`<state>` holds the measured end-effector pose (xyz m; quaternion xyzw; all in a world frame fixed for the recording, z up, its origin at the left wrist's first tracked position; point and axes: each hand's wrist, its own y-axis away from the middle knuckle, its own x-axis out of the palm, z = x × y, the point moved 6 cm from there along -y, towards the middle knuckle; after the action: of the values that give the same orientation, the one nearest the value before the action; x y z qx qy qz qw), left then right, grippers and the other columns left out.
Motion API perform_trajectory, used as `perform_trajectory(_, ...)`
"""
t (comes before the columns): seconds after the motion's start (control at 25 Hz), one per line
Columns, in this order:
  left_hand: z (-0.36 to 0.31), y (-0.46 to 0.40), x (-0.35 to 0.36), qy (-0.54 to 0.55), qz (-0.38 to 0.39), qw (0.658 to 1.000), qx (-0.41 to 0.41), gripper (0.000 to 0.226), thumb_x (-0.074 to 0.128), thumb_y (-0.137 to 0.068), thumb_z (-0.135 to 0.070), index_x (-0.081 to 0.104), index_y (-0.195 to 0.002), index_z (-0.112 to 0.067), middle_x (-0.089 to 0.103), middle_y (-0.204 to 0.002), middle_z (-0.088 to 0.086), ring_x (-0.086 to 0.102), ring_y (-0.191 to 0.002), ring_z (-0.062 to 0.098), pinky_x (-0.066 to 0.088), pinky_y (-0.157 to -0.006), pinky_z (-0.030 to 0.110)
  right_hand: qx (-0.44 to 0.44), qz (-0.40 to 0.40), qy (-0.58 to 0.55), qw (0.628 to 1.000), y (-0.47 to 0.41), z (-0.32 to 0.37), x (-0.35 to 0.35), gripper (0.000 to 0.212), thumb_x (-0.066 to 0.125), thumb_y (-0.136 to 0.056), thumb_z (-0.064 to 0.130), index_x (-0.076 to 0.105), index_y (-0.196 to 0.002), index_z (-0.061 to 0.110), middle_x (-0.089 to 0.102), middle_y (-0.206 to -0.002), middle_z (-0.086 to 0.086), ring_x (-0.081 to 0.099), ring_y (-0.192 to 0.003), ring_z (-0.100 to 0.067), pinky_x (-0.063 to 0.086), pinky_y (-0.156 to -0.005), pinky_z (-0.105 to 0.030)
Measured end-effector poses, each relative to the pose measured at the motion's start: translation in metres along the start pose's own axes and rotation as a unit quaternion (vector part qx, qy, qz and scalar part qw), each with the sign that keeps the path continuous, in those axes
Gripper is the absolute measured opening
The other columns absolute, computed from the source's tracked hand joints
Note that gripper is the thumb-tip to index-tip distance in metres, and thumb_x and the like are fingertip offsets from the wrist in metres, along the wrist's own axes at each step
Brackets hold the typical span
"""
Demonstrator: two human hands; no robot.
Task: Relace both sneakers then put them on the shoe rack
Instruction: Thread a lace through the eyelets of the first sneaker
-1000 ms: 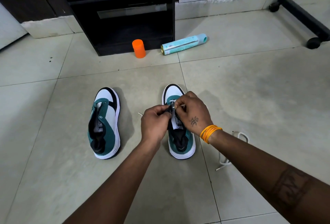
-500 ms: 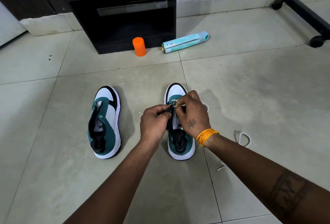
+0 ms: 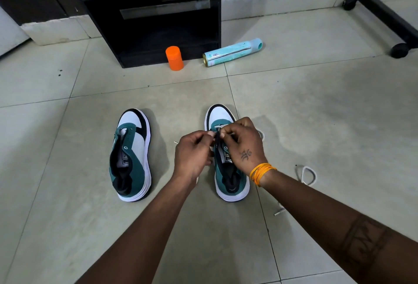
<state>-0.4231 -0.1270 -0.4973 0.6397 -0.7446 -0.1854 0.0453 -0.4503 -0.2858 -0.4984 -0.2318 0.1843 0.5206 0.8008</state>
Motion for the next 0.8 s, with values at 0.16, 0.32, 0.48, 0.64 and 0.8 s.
perform_trajectory(0.16, -0.001, -0.004, -0.001, -0.054, -0.014, 0.998, 0.023, 0.018, 0.066, -0.097, -0.020, 0.082, -0.096, -0.028, 0.076, -0.079, -0.009, 0.070, -0.064, 0.017, 0.066, -0.070, 0.046, 0.038, -0.031, -0.034, 0.998, 0.005, -0.004, 0.003, 0.008, 0.068, -0.093, 0.015, 0.074, -0.089, 0.018, 0.053, -0.101, 0.000, 0.058, -0.089, -0.004, 0.050, -0.081, -0.025)
perform_trajectory(0.32, -0.001, 0.004, 0.002, -0.049, -0.009, 0.998, 0.031, 0.023, 0.074, -0.082, -0.042, 0.082, -0.102, -0.034, 0.079, -0.088, -0.014, 0.077, -0.081, 0.012, 0.065, -0.081, 0.046, 0.052, -0.044, -0.064, 0.996, 0.015, -0.002, 0.005, 0.011, 0.067, -0.092, 0.013, 0.073, -0.087, 0.021, 0.053, -0.102, 0.002, 0.060, -0.092, -0.002, 0.049, -0.082, -0.017)
perform_trajectory(0.48, -0.001, 0.006, 0.003, -0.075, 0.006, 0.996, 0.057, 0.032, 0.071, -0.074, -0.056, 0.079, -0.103, -0.044, 0.079, -0.094, -0.018, 0.076, -0.088, 0.008, 0.063, -0.087, 0.046, 0.072, -0.031, -0.123, 0.989, 0.012, -0.008, 0.004, 0.018, 0.071, -0.089, 0.003, 0.075, -0.085, 0.019, 0.055, -0.102, 0.002, 0.063, -0.093, 0.000, 0.049, -0.086, -0.014)
perform_trajectory(0.64, -0.007, -0.003, -0.001, -0.105, 0.001, 0.993, 0.062, 0.024, 0.062, -0.083, -0.047, 0.078, -0.100, -0.043, 0.077, -0.090, -0.017, 0.075, -0.085, 0.013, 0.063, -0.084, 0.048, 0.095, -0.049, -0.124, 0.987, 0.008, -0.010, 0.006, 0.015, 0.080, -0.086, 0.009, 0.080, -0.084, 0.024, 0.057, -0.099, 0.004, 0.066, -0.092, -0.005, 0.054, -0.090, -0.023)
perform_trajectory(0.8, -0.006, -0.009, -0.006, -0.108, -0.016, 0.992, 0.065, 0.011, 0.072, -0.090, -0.028, 0.078, -0.091, -0.038, 0.077, -0.085, -0.014, 0.075, -0.071, 0.015, 0.064, -0.078, 0.047, 0.063, -0.014, -0.109, 0.992, 0.005, -0.006, 0.006, 0.010, 0.078, -0.088, 0.009, 0.082, -0.090, 0.019, 0.057, -0.100, 0.002, 0.063, -0.093, -0.001, 0.050, -0.088, -0.017)
